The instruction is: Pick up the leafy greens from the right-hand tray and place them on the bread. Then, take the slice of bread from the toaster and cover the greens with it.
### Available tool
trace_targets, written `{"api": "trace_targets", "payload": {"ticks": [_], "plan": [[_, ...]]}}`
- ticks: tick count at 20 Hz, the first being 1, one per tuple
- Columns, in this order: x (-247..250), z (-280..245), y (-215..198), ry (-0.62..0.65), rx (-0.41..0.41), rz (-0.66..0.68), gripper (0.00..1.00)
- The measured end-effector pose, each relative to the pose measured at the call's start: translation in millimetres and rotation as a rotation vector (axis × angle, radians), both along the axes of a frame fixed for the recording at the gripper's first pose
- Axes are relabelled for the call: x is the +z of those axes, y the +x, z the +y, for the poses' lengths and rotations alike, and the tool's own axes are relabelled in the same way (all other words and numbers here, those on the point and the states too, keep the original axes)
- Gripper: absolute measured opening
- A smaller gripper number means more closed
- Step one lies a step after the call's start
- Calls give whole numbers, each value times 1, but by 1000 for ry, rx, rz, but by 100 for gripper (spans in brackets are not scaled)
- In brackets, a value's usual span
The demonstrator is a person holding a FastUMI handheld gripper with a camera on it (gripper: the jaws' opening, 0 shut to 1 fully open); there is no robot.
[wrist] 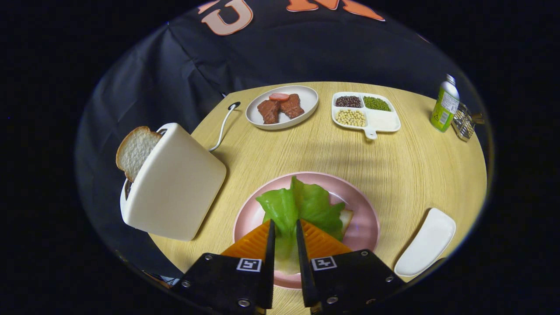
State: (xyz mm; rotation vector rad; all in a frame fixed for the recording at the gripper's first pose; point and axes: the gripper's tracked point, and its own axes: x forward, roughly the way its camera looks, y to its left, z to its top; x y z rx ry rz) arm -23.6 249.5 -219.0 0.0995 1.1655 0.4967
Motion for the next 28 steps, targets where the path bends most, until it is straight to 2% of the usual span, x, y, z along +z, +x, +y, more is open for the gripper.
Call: {"api": "trace_targets", "payload": {"ticks": [3,8,11,17,28], "plan": [[13,2,5,-23,18,-29,40],[50,28,12,47,37,-45,54],[80,50,18,91,64,-73,73],[128,103,25,142,129,-110,96],[147,199,13,156,248,-34,98]]}}
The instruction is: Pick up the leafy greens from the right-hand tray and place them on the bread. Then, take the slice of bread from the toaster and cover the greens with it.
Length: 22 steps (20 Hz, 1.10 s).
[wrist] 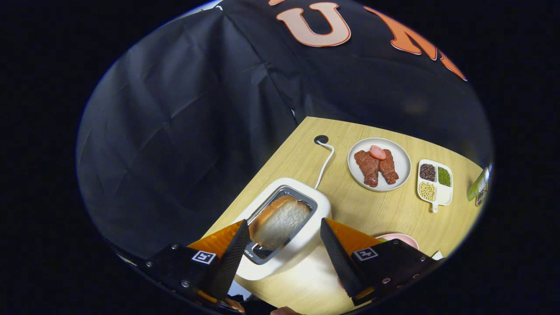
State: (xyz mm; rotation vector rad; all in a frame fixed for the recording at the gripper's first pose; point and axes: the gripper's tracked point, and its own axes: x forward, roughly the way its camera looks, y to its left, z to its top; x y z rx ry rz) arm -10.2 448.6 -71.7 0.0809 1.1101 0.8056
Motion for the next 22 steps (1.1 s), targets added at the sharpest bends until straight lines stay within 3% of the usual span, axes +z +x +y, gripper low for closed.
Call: {"api": "trace_targets", "payload": {"ticks": [8,12,16,21,22], "plan": [[-7,26,3,-91,36,22,94],[-20,27,-1,-162,41,53,84],[-34,16,1,-210,27,84,65],[-32,5,6,-198,8,77,19],[-29,3,5,-189,12,76,17]]}}
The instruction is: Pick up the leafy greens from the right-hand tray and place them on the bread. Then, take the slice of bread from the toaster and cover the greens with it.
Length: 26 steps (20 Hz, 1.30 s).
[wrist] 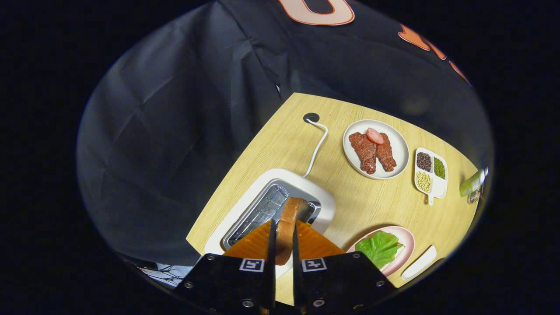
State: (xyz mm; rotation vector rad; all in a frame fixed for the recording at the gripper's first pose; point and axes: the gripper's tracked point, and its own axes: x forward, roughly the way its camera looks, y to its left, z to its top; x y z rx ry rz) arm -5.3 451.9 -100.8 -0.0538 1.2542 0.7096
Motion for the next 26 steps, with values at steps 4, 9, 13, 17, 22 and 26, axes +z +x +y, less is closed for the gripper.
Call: {"api": "trace_targets", "payload": {"ticks": [4,9,13,17,22,26], "plan": [[22,-2,0,68,4,-25,15],[43,-13,1,147,-13,-47,14],[61,-22,3,226,-39,-38,15],[75,-38,7,326,-72,-29,14],[72,-73,11,398,-136,3,15],[61,-100,6,444,-190,32,14]]}}
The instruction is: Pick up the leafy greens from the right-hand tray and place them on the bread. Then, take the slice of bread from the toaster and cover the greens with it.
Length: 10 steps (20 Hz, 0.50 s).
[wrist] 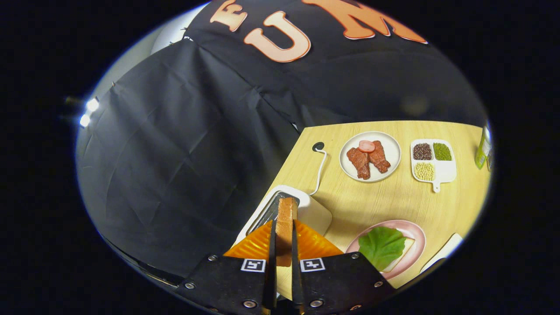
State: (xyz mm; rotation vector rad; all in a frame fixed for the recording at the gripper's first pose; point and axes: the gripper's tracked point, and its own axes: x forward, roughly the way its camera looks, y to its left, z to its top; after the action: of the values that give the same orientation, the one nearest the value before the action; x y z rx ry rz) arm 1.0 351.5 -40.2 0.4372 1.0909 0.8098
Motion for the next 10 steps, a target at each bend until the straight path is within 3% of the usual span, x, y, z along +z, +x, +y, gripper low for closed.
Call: {"api": "trace_targets", "payload": {"ticks": [10], "plan": [[-42,-54,-7,5,-56,14,14]]}}
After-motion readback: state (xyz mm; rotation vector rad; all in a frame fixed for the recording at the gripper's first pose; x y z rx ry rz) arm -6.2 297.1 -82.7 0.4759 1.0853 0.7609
